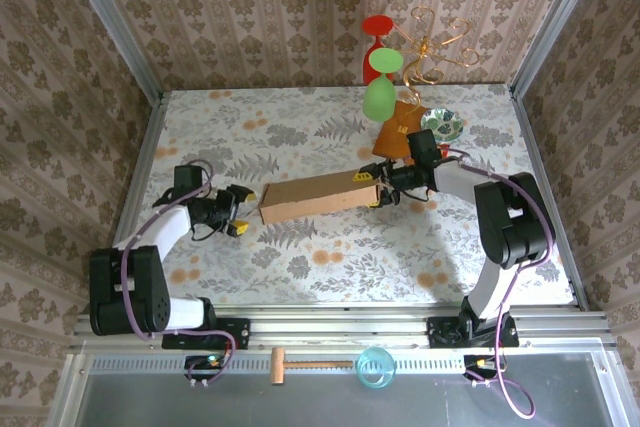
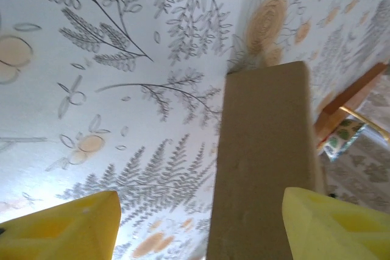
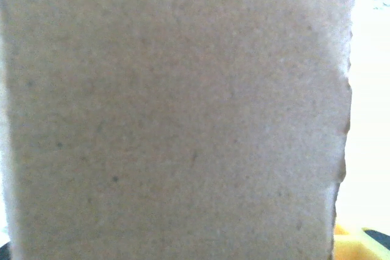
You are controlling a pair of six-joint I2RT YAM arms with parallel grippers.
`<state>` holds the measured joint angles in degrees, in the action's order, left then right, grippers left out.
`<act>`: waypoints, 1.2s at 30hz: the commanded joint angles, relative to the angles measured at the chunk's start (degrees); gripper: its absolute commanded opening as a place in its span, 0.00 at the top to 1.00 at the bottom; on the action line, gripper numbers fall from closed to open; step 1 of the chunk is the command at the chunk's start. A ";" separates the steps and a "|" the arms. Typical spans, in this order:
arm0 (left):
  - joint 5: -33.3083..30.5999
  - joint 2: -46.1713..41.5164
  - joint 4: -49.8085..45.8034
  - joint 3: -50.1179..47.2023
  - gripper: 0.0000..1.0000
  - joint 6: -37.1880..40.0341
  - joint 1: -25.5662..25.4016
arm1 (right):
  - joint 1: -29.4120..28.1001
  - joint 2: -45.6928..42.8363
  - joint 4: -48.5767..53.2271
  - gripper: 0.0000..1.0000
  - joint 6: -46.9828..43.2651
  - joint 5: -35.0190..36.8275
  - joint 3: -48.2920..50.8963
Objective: Fold the paper box
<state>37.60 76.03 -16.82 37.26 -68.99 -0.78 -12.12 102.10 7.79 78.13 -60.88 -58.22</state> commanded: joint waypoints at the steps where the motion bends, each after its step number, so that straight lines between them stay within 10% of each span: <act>1: 1.05 -2.20 5.02 -2.07 0.26 -12.49 -0.95 | 0.57 -0.99 8.04 0.57 3.07 -1.72 -0.31; 19: -5.42 -1.15 21.13 -8.88 0.26 -40.55 -15.95 | 0.99 -0.16 9.81 0.59 3.87 -1.25 -0.41; 36: -3.50 0.96 26.90 -9.39 0.20 -51.21 -17.16 | 1.84 -0.90 12.35 0.60 1.07 -2.04 2.28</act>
<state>29.76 76.29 11.99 28.12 -117.56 -16.53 -9.23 101.93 15.18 80.86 -63.72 -57.56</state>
